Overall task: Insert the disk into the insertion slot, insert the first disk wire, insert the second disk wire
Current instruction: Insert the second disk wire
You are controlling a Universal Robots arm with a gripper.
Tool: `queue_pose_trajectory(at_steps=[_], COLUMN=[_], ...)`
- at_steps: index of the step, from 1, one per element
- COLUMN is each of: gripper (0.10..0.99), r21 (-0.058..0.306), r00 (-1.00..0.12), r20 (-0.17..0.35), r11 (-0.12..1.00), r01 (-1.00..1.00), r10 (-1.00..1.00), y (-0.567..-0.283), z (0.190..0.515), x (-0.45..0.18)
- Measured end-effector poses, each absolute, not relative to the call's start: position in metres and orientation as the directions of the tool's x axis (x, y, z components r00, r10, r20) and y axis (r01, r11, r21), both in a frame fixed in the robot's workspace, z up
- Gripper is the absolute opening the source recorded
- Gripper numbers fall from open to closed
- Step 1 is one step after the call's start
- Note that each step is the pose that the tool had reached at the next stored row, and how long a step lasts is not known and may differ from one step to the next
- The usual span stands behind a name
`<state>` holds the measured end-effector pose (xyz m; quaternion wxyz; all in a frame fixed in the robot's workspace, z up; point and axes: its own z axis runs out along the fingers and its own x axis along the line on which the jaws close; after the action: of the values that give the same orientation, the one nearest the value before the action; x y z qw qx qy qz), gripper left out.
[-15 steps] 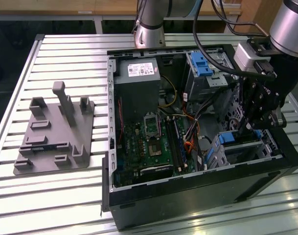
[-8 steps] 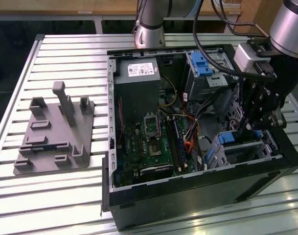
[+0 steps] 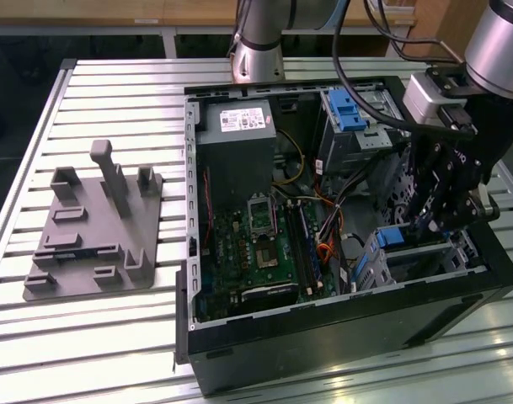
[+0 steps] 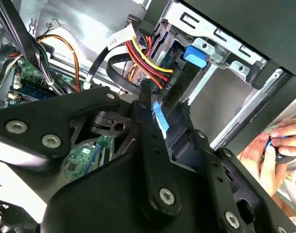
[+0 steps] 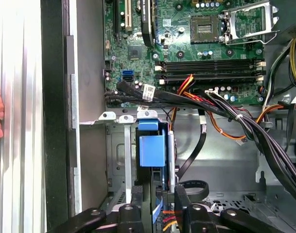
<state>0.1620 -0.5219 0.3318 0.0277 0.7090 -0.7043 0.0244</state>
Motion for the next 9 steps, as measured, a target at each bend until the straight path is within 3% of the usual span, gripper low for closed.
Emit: queue_pose_trajectory(at_steps=[9], gripper=[0.392], r21=[0.004], r00=[0.007], r20=[0.073], r11=[-0.006], r01=[-1.0], r10=[-0.997], y=[-0.522], z=[0.358], x=[0.162])
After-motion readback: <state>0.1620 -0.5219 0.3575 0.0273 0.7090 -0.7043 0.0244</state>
